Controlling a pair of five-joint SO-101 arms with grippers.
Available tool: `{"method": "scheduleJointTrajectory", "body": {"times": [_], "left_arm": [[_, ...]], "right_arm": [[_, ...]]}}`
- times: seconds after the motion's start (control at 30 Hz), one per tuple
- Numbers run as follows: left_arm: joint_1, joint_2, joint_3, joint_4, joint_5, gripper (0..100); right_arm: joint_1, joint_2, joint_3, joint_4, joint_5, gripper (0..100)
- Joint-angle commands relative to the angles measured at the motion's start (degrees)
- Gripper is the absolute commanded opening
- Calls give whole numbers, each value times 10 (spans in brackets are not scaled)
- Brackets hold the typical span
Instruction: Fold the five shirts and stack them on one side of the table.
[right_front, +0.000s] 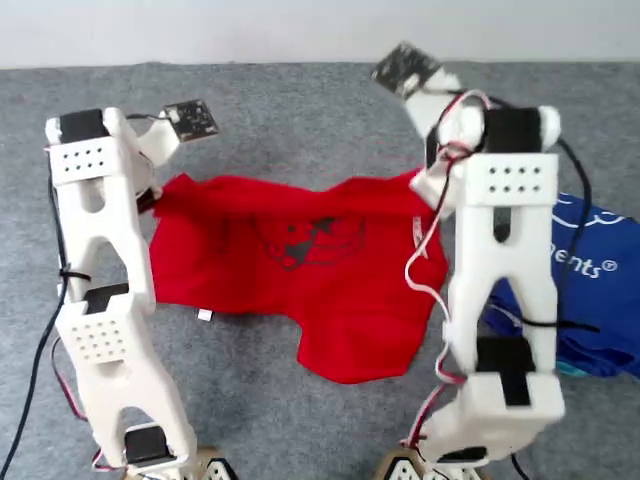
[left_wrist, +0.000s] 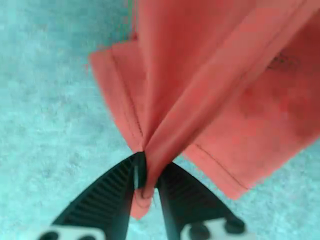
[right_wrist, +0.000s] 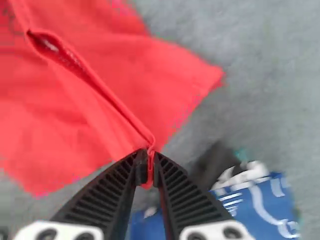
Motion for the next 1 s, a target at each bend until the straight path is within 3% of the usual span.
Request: {"method": "scheduleJointTrajectory", "body": {"times": [0.0,0.23,0.6,0.87,0.97], "left_arm": [[-8,-9,30,18,-17,17],[-8,-9,96,18,-18,45],[-39,-9,104,18,-18,86],[-45,-33,145,18,-36,89],[-54,-93,204,18,-52,87]], "right_arm": [[-20,-87,114,23,-5,14],[-36,-160,273,22,-5,15],[-58,-245,389,23,-6,13],[-89,-265,408,23,-8,17],[-88,-267,405,25,-16,80]]}}
